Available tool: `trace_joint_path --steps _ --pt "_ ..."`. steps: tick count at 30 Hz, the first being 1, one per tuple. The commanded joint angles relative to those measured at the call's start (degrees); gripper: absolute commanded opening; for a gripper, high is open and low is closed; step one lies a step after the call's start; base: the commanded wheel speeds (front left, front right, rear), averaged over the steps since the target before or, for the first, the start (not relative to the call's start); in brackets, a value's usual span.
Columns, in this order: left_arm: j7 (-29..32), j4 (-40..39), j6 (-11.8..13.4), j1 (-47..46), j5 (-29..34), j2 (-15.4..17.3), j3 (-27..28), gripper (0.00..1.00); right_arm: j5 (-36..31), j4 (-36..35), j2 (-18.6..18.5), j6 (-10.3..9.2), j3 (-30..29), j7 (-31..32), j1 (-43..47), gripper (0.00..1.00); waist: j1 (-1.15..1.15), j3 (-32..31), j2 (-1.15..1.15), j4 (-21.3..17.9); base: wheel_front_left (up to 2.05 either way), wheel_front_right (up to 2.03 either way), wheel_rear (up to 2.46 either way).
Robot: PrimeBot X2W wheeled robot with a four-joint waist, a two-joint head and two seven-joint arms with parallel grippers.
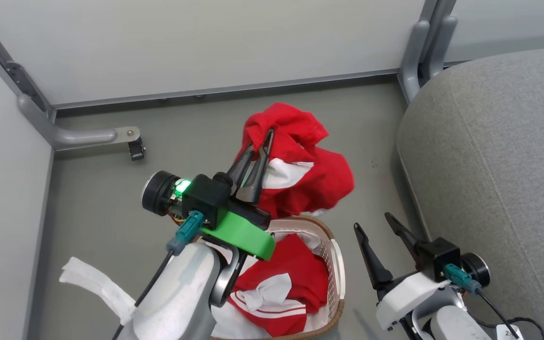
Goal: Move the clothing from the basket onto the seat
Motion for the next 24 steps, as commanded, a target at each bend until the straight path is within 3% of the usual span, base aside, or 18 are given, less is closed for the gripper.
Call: trace_joint_path --steps 1,12,24 --pt "-0.2 -0.4 0.4 -0.9 -0.4 0.2 -0.4 0.0 0.0 -0.3 -0.2 -0.02 0.3 -0.3 0.7 1.0 0.0 -0.3 0.0 0.2 0.0 0.0 0.0" --pt "-0.2 -1.4 1.4 -0.4 -2.3 0.2 -4.2 0.0 -1.5 -6.3 -2.4 -0.02 7.2 -0.2 -6.7 1.0 0.0 0.0 0.0 1.7 0.0 0.0 0.0" --pt "-0.2 -1.8 0.4 -1.6 -5.1 0.1 -10.1 0.0 -1.8 2.7 -5.8 -0.03 18.5 -0.2 -20.0 1.0 0.0 -0.2 0.0 5.8 0.0 0.0 0.0"
